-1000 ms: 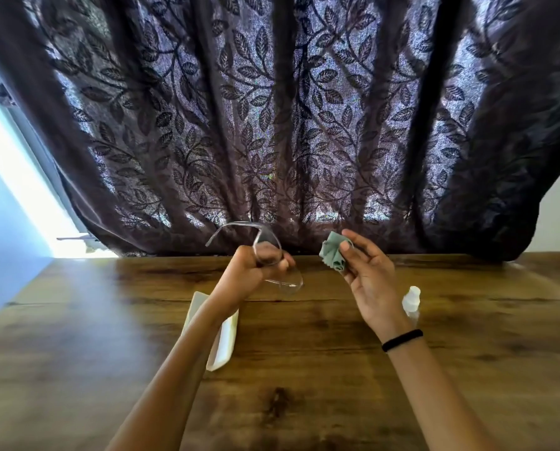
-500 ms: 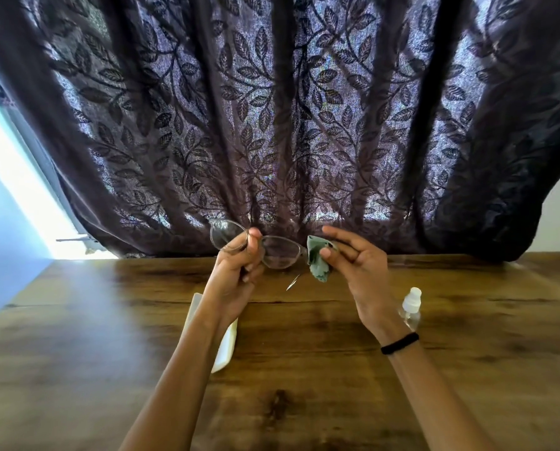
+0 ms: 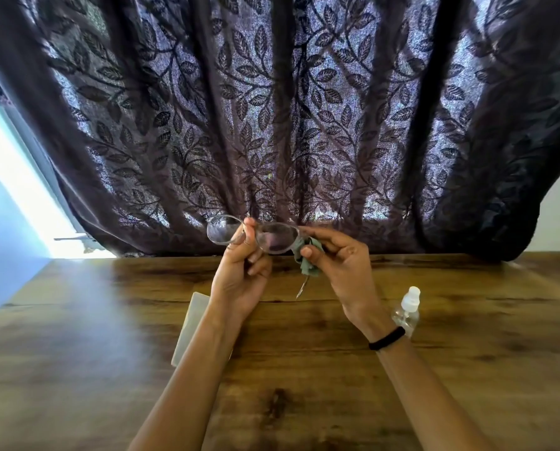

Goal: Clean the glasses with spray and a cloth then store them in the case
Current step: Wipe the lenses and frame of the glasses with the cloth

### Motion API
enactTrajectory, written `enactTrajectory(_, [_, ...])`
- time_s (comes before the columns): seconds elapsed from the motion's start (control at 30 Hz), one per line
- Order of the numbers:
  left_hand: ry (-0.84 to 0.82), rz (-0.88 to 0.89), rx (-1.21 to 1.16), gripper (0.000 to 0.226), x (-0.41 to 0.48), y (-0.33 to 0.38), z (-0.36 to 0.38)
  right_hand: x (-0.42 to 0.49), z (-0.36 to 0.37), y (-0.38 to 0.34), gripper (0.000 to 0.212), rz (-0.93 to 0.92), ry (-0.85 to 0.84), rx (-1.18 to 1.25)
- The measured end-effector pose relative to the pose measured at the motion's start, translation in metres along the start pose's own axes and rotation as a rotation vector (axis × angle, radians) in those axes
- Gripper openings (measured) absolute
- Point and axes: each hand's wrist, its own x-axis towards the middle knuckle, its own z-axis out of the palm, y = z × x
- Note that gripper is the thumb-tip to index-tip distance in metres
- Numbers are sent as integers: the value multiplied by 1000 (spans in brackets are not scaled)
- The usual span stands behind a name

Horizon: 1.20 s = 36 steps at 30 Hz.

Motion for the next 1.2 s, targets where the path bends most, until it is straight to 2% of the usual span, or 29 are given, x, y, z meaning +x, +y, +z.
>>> enactTrajectory(0.07, [29, 20, -22, 11, 1, 2, 3, -3, -2, 5, 26, 59, 19, 50])
enactTrajectory(0.2, [30, 48, -58, 12, 4, 5, 11, -14, -4, 18, 26, 154, 52, 154])
enactTrajectory(0.3, [62, 42, -134, 26, 5, 6, 13, -24, 0, 28, 27, 237, 81, 276])
enactTrajectory(0.47, [65, 58, -177, 31, 7, 6, 13, -41, 9, 40, 38, 369, 128, 468])
enactTrajectory(0.6, [28, 61, -183, 27, 7, 9, 12, -49, 18, 46, 59, 462, 129, 552])
enactTrajectory(0.63, [26, 57, -180, 28, 7, 9, 11, -49, 19, 46, 57, 476, 131, 555])
enactTrajectory(0.73, [35, 42, -135, 37, 4, 9, 8, -43, 14, 41, 44, 444, 149, 505])
enactTrajectory(0.83, [50, 40, -69, 30, 0, 9, 7, -33, 6, 32, 44, 357, 154, 435])
enactTrajectory(0.93, [46, 31, -26, 33, -1, 8, 6, -24, -2, 25, 36, 279, 133, 324])
enactTrajectory(1.07, [58, 27, 28, 19, -3, 2, 7, -14, -8, 14, 33, 202, 85, 214])
enactTrajectory(1.2, [92, -1, 56, 29, 0, -8, 0, -7, -7, 6, 33, 138, 67, 127])
